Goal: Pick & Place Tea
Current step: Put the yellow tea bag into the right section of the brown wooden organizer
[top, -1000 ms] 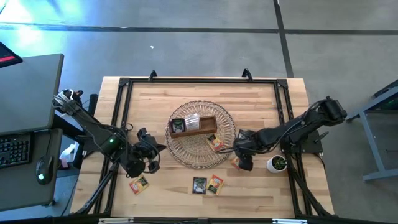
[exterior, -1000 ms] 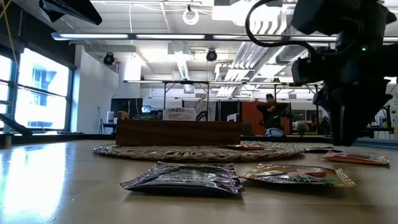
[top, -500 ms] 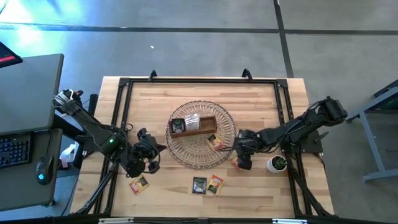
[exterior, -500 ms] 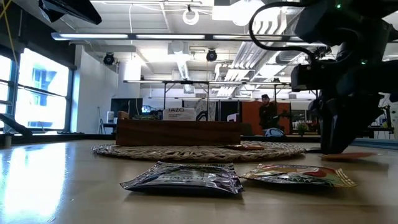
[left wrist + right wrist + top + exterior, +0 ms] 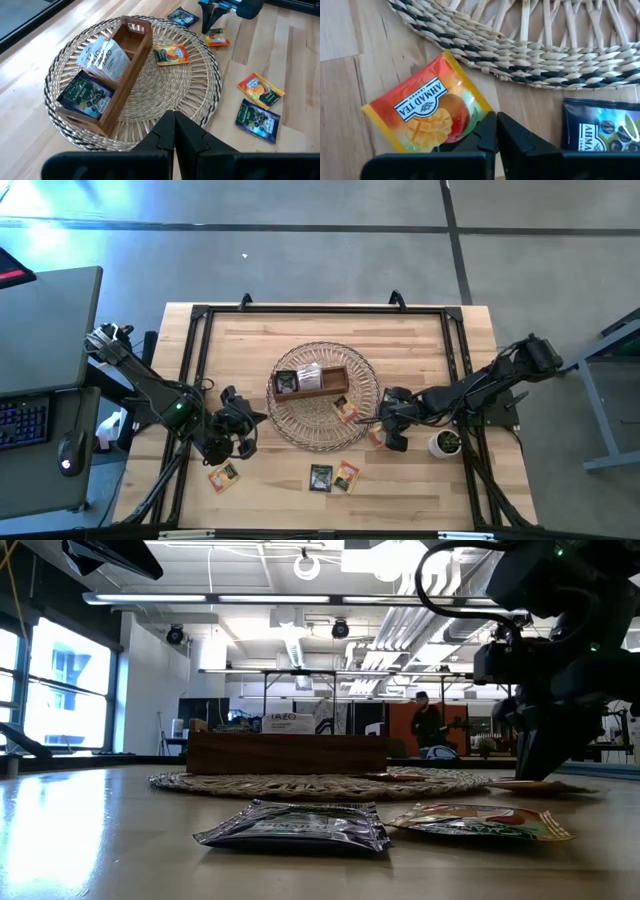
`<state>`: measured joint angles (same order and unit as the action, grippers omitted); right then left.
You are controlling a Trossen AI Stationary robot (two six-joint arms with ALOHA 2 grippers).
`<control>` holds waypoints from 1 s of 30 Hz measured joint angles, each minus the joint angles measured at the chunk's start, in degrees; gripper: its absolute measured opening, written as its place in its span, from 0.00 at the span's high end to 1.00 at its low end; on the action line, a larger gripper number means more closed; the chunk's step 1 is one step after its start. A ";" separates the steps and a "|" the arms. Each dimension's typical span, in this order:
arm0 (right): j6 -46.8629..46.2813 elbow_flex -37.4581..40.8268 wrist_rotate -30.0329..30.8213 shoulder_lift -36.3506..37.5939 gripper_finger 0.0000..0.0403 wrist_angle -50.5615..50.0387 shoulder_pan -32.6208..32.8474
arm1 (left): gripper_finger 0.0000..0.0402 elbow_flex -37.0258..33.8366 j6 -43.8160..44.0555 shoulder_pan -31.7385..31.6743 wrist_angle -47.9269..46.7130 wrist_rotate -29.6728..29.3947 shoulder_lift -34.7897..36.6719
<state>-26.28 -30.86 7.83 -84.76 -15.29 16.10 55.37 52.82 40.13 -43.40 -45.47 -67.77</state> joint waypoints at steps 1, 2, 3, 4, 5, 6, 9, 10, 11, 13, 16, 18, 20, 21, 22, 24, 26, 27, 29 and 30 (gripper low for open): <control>0.34 -0.41 0.11 -0.03 0.97 -0.32 0.04 | 1.00 0.00 0.00 0.01 0.01 0.00 0.00; 0.81 -0.94 0.10 0.05 0.96 -0.39 0.04 | 1.00 0.00 0.00 0.01 0.02 0.00 0.00; 1.21 -1.56 -0.02 0.06 0.96 -0.56 0.04 | 1.00 0.00 0.00 -0.01 0.02 0.00 0.00; 1.91 -2.42 -0.14 0.04 0.96 -1.09 0.04 | 1.00 0.00 0.00 0.00 0.03 0.00 0.00; 2.75 -3.28 -0.43 0.03 0.97 -1.63 0.04 | 1.00 0.00 0.00 -0.01 0.09 0.00 0.00; 3.52 -4.22 -1.03 0.03 0.98 -2.39 0.07 | 1.00 0.00 0.00 -0.01 0.15 0.02 0.00; 4.89 -7.49 -1.61 0.25 0.99 -5.24 0.14 | 1.00 0.00 0.02 0.00 0.25 0.34 -0.02; 4.96 -8.51 -1.93 0.25 0.98 -5.88 0.15 | 1.00 0.00 0.02 -0.01 0.24 0.35 -0.02; 5.28 -9.23 -2.00 0.25 0.99 -6.47 0.32 | 1.00 0.00 0.02 -0.01 0.26 0.35 -0.02; 6.54 -10.11 -1.79 0.25 0.99 -7.17 0.80 | 1.00 0.00 0.02 0.01 0.24 0.40 -0.02; 7.31 -11.65 0.88 0.32 0.99 -6.30 1.54 | 1.00 0.00 0.02 -0.01 0.20 0.39 -0.02; 8.54 -12.10 3.40 0.36 1.00 -6.32 1.75 | 1.00 0.00 0.02 -0.01 -0.03 0.39 -0.02; 10.75 -12.10 6.78 0.36 0.99 -5.65 1.68 | 1.00 0.00 0.02 -0.01 -0.01 0.39 -0.02; 11.82 -12.10 8.52 0.36 0.99 -4.81 1.52 | 1.00 0.00 0.02 0.00 -0.02 0.42 -0.02; 13.03 -12.12 10.04 0.36 1.00 -3.92 1.27 | 1.00 0.00 0.01 -0.01 -0.02 0.42 -0.02; 15.98 -12.14 11.67 0.36 1.00 -2.10 0.51 | 1.00 0.00 0.02 -0.01 0.00 0.42 -0.02; 19.31 -12.14 13.69 0.36 1.00 0.92 -0.41 | 1.00 0.00 0.01 0.00 0.00 0.44 -0.02; 21.19 -12.14 14.89 0.36 1.00 3.01 -0.90 | 1.00 0.00 0.02 -0.01 0.00 0.43 -0.02; 25.38 -12.17 16.81 0.38 1.00 7.49 -2.10 | 1.00 0.00 0.02 -0.01 0.00 0.44 -0.02; 27.67 -12.18 17.40 0.41 1.00 9.74 -2.86 | 1.00 0.00 0.02 0.00 0.00 0.44 -0.02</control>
<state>1.38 -43.05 25.23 -84.36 -5.55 13.24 55.37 52.84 40.14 -43.40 -45.04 -67.79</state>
